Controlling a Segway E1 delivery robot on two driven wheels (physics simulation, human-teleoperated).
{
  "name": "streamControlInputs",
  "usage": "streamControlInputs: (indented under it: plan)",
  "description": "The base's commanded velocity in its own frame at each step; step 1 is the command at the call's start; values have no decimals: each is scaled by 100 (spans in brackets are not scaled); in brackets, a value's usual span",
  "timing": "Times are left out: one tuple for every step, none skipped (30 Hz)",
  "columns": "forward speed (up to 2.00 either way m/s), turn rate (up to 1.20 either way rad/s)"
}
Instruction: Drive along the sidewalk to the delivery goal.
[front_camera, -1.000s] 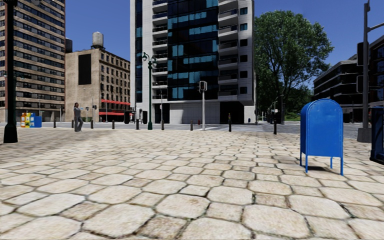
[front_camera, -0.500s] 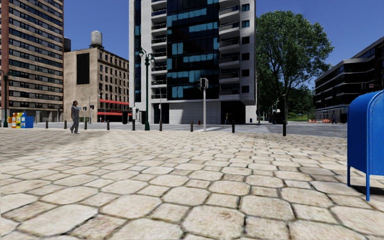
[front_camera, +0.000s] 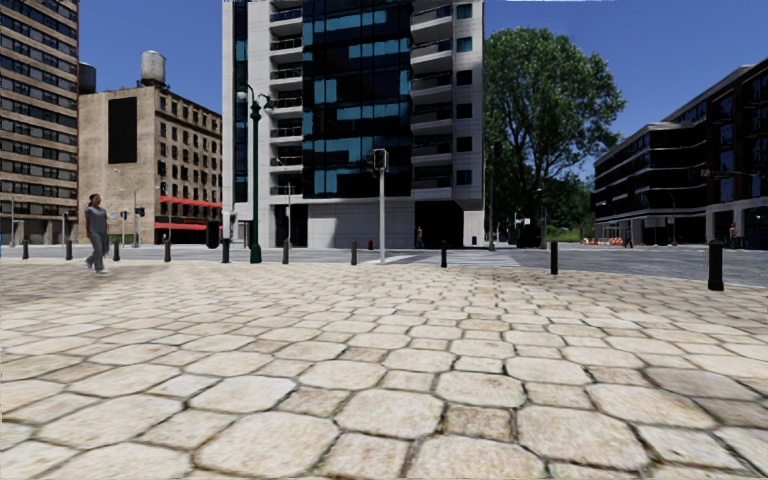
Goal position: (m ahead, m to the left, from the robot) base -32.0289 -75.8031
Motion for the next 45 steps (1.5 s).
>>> streamControlInputs:
  plan:
    - [178, -38]
    - [178, -38]
    - [178, -39]
    - [178, -39]
    - [178, -39]
    - [178, -40]
    - [178, -40]
    - [178, -41]
    - [178, -43]
    - [178, -48]
    - [178, -52]
    - [178, -52]
    - [178, -53]
    - [184, -53]
    - [188, -53]
    - [188, -53]
    - [189, -53]
    - [189, -53]
    - [189, -53]
    - [189, -53]
    - [189, -53]
    - [189, -53]
    - [189, -53]
    - [189, -53]
    - [189, -53]
    - [189, -53]
    - [189, -53]
    - [189, -53]
    - [189, -53]
    - [189, -53]
    - [189, -53]
    - [189, -53]
    - [189, -53]
    - [189, -53]
    - [189, -53]
    - [189, -53]
    - [189, -53]
    - [189, -53]
    - [189, -53]
    - [189, -53]
    - [189, -53]
    - [189, -53]
    - [189, -55]
    - [189, -57]
    - [189, -57]
